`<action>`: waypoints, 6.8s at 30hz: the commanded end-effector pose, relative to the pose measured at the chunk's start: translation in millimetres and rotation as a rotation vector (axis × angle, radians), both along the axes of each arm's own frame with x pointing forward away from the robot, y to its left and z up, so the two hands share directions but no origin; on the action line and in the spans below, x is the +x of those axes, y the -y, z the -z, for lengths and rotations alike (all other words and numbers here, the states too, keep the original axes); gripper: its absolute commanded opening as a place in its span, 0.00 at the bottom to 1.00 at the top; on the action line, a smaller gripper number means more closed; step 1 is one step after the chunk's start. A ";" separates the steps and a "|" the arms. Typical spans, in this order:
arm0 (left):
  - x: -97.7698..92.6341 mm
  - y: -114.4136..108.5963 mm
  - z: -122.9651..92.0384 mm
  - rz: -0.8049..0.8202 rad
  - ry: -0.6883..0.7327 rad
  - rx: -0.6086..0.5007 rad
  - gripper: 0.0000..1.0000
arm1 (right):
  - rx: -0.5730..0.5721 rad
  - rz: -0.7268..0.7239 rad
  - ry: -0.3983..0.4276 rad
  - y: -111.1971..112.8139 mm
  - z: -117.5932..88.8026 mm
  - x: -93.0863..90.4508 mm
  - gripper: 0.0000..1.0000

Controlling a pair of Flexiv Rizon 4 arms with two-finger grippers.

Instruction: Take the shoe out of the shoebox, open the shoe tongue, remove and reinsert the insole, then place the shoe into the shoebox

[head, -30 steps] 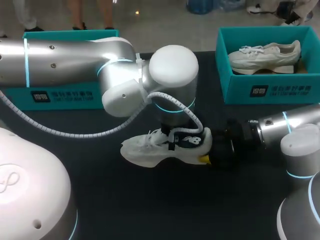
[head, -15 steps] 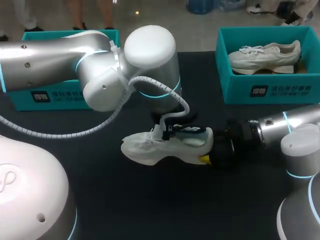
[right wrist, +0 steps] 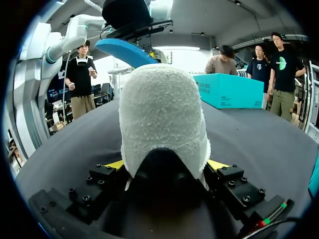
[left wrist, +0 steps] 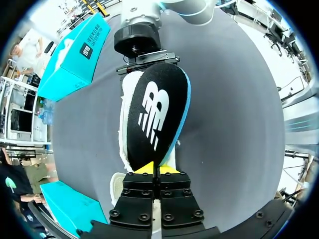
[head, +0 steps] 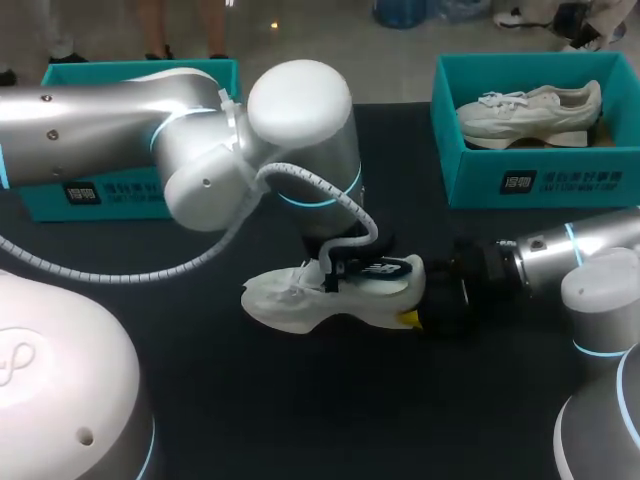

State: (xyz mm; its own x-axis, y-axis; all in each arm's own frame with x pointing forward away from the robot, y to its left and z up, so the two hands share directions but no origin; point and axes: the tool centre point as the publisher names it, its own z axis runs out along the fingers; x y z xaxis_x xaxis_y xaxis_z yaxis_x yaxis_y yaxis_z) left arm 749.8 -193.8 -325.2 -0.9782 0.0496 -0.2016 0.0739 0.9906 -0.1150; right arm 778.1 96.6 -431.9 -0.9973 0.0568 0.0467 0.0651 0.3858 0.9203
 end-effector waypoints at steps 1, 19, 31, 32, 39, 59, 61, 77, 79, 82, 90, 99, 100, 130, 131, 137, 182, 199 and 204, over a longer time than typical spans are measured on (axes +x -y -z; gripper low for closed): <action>-2.5 18.8 5.2 -0.010 0.004 0.023 0.05 | -0.001 0.002 0.001 -0.9 3.5 -0.2 0.00; -7.9 35.0 4.4 -0.038 0.021 0.017 0.30 | -0.001 0.002 0.001 -0.9 3.5 -0.2 0.00; -22.2 25.7 2.1 -0.065 0.120 -0.034 0.40 | -0.001 0.002 0.001 -0.9 3.5 -0.2 0.00; -22.3 26.1 2.7 -0.067 0.119 -0.036 0.41 | -0.001 0.002 0.001 -0.9 3.5 -0.2 0.00; -18.7 35.1 7.8 -0.083 0.147 -0.079 0.43 | -0.001 0.002 0.001 -0.9 3.5 -0.2 0.00; 0.0 59.3 19.5 -0.121 0.235 -0.105 0.11 | -0.001 0.002 0.001 -0.9 3.5 -0.2 0.00; 0.7 59.1 18.5 -0.123 0.234 -0.108 0.00 | -0.001 0.002 0.001 -0.9 3.5 -0.2 0.00; 0.0 56.4 -21.3 -0.175 0.164 -0.204 0.00 | -0.001 0.002 0.001 -0.9 3.5 -0.2 0.00; 0.4 58.5 -33.5 -0.183 0.147 -0.231 0.00 | -0.001 0.002 0.001 -0.9 3.5 -0.2 0.00; 2.7 63.5 -54.5 -0.193 0.117 -0.279 0.00 | -0.001 0.002 0.001 -0.9 3.5 -0.2 0.00; 9.8 77.9 -117.3 -0.207 0.039 -0.419 0.00 | -0.001 0.002 0.001 -0.9 3.5 -0.2 0.00; 23.0 70.3 -185.4 -0.193 -0.089 -0.597 0.00 | -0.001 0.002 0.001 -0.9 3.5 -0.2 0.00; 24.7 68.1 -190.7 -0.194 -0.097 -0.611 0.00 | -0.001 0.002 0.001 -0.9 3.5 -0.2 0.00; 63.6 48.7 -261.9 -0.164 -0.355 -0.803 0.00 | -0.001 0.002 0.001 -0.9 3.5 -0.2 0.00; 66.5 46.8 -266.2 -0.149 -0.388 -0.812 0.00 | -0.001 0.002 0.001 -0.9 3.5 -0.2 0.00; 84.4 32.0 -282.1 -0.119 -0.505 -0.876 0.00 | -0.001 0.002 0.001 -0.9 3.5 -0.2 0.00; 199.2 -25.7 -306.7 -0.249 -0.910 -1.041 0.00 | -0.001 0.002 0.001 -0.9 3.5 -0.2 0.38; 199.2 -25.7 -306.7 -0.249 -0.910 -1.041 0.00 | -0.073 0.049 0.084 26.2 -26.7 -10.9 1.00; 199.2 -25.7 -306.7 -0.249 -0.910 -1.041 0.00 | -0.172 0.060 0.110 40.1 -54.7 -11.7 1.00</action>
